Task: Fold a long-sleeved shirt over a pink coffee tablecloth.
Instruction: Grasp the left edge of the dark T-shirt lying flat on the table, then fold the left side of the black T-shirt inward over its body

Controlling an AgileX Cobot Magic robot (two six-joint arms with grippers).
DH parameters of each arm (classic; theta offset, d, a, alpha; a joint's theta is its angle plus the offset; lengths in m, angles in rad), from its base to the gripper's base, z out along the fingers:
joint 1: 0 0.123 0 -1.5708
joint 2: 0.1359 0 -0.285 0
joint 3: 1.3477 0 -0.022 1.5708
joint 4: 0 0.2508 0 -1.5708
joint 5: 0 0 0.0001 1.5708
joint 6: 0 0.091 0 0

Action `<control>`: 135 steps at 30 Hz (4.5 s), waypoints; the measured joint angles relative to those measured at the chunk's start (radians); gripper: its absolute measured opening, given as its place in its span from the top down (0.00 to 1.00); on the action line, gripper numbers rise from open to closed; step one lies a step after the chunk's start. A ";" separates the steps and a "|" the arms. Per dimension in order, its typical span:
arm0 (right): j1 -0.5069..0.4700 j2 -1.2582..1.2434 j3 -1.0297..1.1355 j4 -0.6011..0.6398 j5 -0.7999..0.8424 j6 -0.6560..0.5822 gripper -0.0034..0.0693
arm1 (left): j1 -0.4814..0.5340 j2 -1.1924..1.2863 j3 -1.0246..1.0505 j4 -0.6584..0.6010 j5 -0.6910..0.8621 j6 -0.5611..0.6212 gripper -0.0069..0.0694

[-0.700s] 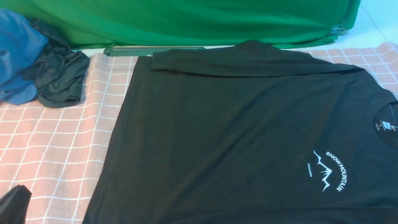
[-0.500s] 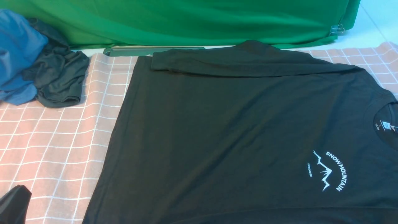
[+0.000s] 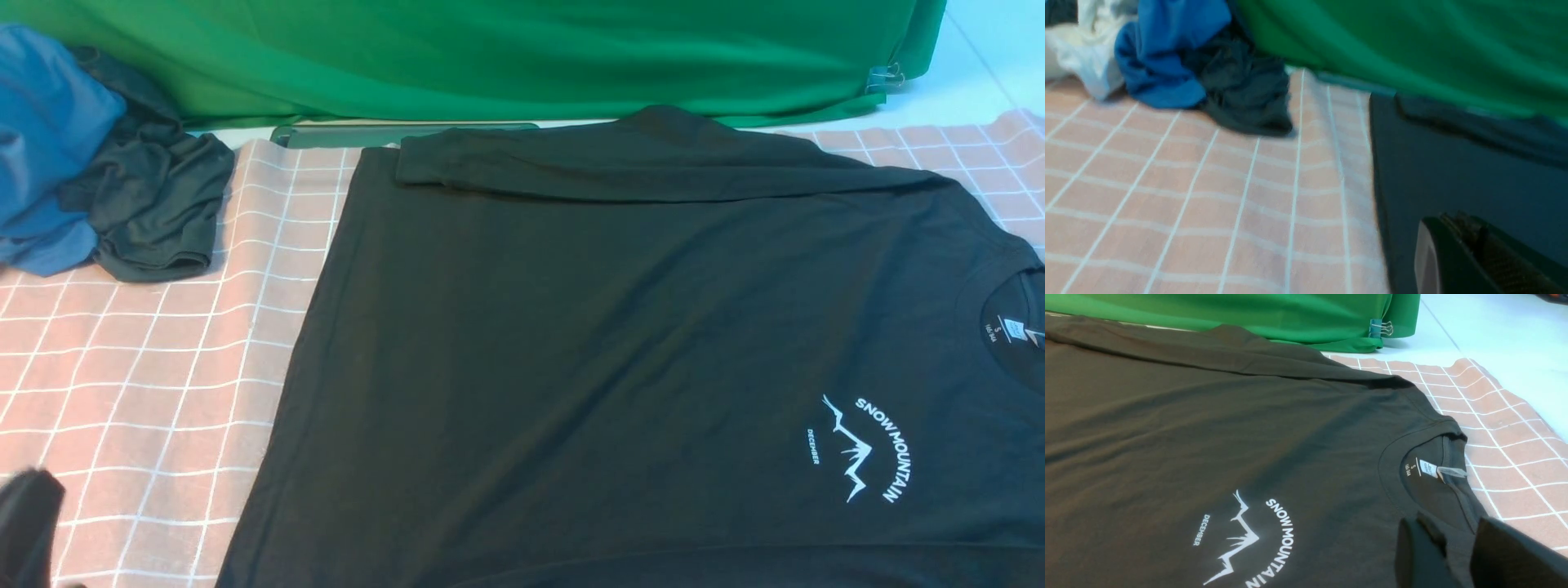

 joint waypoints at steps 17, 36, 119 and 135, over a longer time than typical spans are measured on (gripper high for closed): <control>0.000 0.000 0.000 0.155 -0.174 0.207 0.62 | 0.000 0.000 -0.009 -0.344 -0.789 -0.421 0.89; 0.070 0.079 -0.250 0.195 -0.175 0.397 0.88 | -0.005 1.011 -0.868 -0.310 0.801 0.050 0.89; 0.299 0.746 -0.655 0.290 0.332 -0.035 0.86 | -0.468 1.637 -1.365 0.154 0.609 -0.024 0.85; 0.299 0.746 -0.655 0.290 0.332 -0.035 0.84 | -0.380 1.913 -1.627 0.122 0.610 0.025 0.85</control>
